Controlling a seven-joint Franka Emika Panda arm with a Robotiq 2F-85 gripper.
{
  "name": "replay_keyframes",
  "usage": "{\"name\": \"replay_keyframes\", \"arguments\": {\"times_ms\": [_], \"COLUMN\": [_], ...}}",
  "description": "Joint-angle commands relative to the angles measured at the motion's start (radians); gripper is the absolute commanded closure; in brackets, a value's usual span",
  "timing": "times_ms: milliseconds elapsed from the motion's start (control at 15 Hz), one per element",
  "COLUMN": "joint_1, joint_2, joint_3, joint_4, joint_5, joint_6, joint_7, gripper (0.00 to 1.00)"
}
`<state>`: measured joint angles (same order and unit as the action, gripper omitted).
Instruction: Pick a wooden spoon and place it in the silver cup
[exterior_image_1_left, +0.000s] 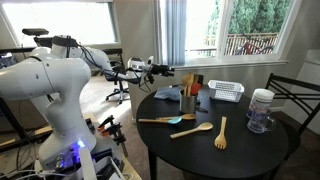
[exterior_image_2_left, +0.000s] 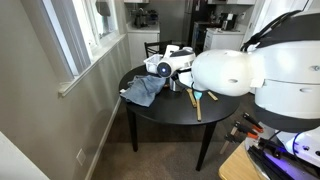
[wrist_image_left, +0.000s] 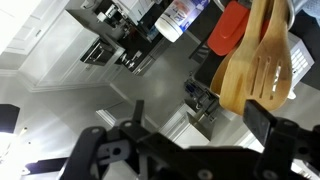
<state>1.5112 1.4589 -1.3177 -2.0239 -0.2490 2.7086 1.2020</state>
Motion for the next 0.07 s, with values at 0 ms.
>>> {"name": "replay_keyframes", "arguments": {"times_ms": [0], "joint_1": [0.004], "joint_2": [0.014], "joint_3": [-0.003], "joint_4": [0.001], "joint_5": [0.033], "joint_6": [0.0], "joint_7": [-0.023], "gripper": [0.0]}}
